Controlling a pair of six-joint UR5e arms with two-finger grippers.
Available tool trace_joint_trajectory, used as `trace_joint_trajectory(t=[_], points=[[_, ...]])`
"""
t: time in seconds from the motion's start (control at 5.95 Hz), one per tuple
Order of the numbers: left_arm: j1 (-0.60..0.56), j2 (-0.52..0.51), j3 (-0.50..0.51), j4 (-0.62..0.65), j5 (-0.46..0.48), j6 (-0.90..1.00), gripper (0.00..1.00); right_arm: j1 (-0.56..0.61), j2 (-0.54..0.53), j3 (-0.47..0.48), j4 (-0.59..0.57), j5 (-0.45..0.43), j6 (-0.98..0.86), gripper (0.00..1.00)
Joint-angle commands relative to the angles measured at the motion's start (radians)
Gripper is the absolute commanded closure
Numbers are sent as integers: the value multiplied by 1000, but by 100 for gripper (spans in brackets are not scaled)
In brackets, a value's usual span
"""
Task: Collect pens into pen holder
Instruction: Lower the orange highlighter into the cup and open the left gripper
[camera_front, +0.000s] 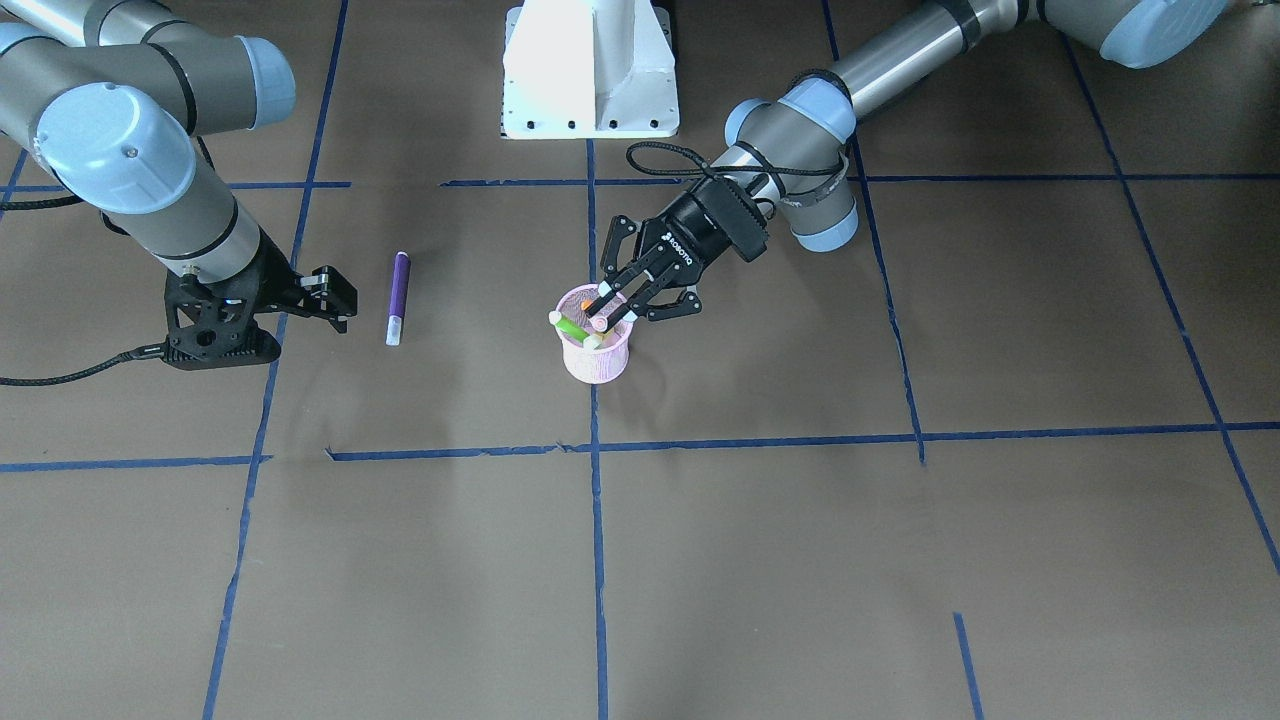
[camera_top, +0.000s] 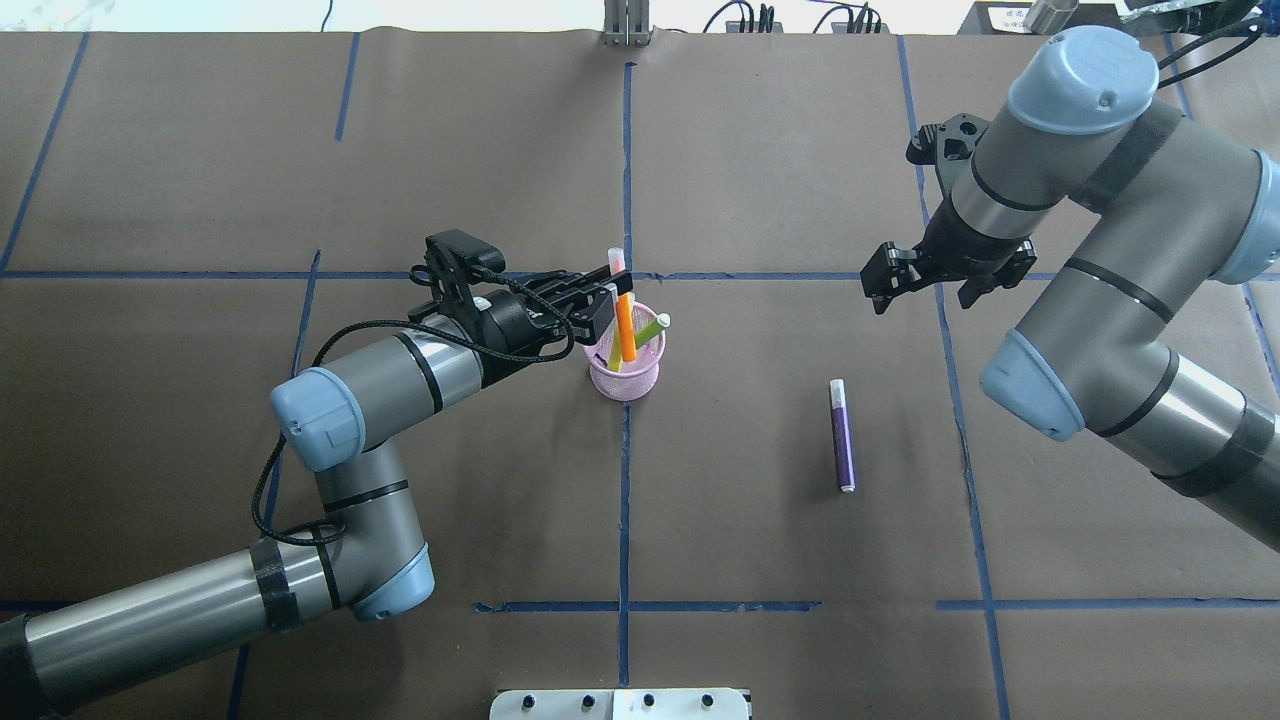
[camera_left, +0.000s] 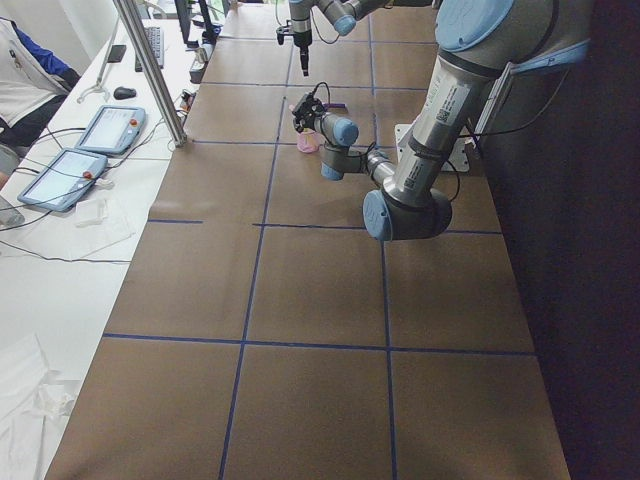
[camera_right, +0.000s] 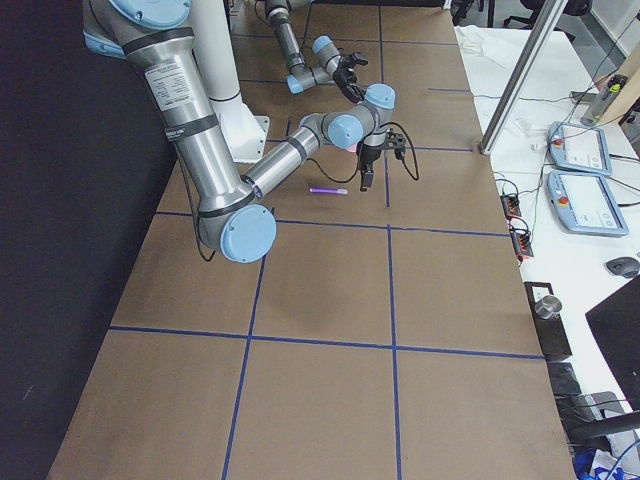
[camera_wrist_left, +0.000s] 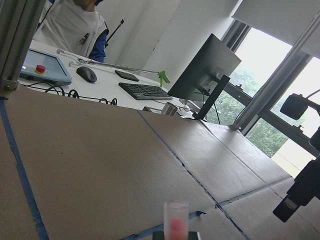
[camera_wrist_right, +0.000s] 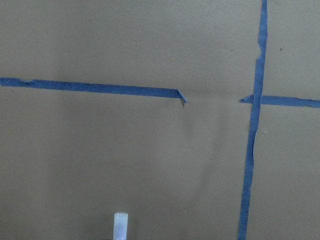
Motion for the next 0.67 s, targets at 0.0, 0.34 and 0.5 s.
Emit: trace_joint_trajectory(t=[0.0, 0.34, 0.5], points=[[-3, -3, -10, 0, 1, -9, 0, 0, 0, 0, 0, 0, 0, 0], [-32, 2, -74, 27, -10, -13, 0, -12, 6, -4, -2, -2, 14, 0], [-49, 4, -122, 110, -13, -13, 0, -38, 18, -4, 0, -3, 64, 0]])
